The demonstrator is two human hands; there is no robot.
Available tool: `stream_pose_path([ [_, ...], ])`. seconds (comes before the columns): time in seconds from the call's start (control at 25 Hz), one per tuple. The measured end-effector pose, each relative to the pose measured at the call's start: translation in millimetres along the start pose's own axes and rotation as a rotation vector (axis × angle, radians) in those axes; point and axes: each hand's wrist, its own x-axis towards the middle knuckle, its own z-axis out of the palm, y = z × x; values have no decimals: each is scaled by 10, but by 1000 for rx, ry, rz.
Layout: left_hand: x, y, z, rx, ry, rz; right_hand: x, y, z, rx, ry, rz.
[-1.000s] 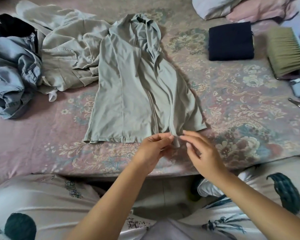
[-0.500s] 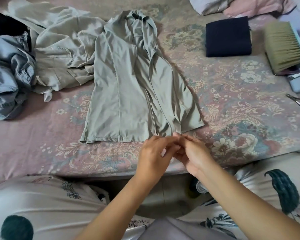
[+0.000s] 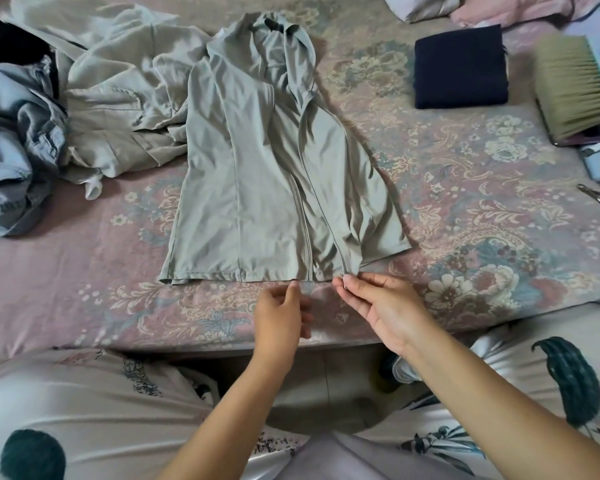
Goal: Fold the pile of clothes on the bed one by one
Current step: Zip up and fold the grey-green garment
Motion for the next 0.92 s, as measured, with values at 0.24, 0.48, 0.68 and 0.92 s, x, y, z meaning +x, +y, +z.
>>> stream_pose_path([
  [0.24, 94, 183, 69, -366, -53, -205, 6, 49, 47, -117, 19, 61],
  [0.48, 105, 251, 106, -398, -146, -254, 35, 67, 54, -161, 35, 56],
  [0.68, 62, 207, 66, -278, -186, -125, 62, 86, 87, -159, 22, 89],
  [0.92, 24, 205, 77, -223, -161, -20, 67, 87, 137, -124, -3, 101],
])
